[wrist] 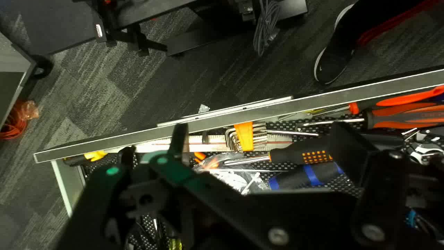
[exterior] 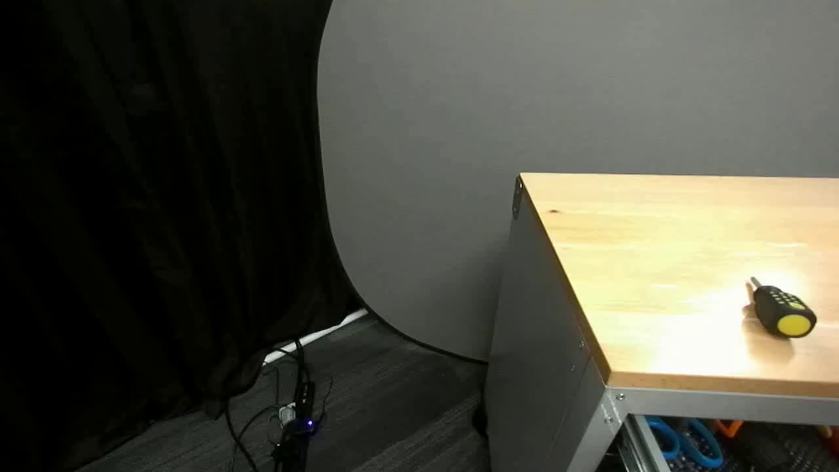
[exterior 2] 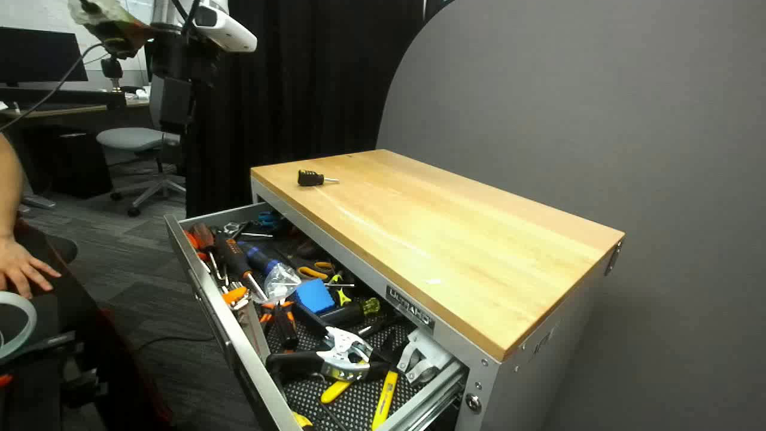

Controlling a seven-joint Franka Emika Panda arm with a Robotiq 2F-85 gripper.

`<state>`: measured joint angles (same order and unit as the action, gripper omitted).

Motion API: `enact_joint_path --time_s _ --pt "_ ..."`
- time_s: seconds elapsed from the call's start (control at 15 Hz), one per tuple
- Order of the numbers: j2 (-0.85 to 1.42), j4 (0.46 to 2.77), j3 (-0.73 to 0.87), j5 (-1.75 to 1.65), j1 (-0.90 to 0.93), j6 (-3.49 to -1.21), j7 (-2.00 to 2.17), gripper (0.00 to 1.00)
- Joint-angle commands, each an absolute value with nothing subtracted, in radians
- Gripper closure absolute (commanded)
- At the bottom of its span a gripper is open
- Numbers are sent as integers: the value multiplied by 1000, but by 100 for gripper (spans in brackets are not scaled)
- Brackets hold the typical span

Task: Put the screwdriver in the open drawer then close the drawer

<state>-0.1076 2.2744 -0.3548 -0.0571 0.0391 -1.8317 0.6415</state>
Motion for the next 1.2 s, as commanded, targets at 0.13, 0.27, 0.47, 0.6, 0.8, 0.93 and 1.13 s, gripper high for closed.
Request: enact_joint_path --time_s 0.13,0.27,0.47,0.6,0.8,0.93,1.13 --pt "-105 2266 -306 -62 89 -1830 646 0" --pt "-105 2265 -306 -62 89 -1830 646 0" --pt "12 2218 -302 1 121 -1994 737 0" --pt "91 2187 -305 -9 155 -2117 795 0" --pt "212 2109 -285 -38 211 -2248 838 0" --pt "277 2046 -263 -50 247 -2315 838 0" --pt "353 1943 -214 -88 296 -2364 836 0"
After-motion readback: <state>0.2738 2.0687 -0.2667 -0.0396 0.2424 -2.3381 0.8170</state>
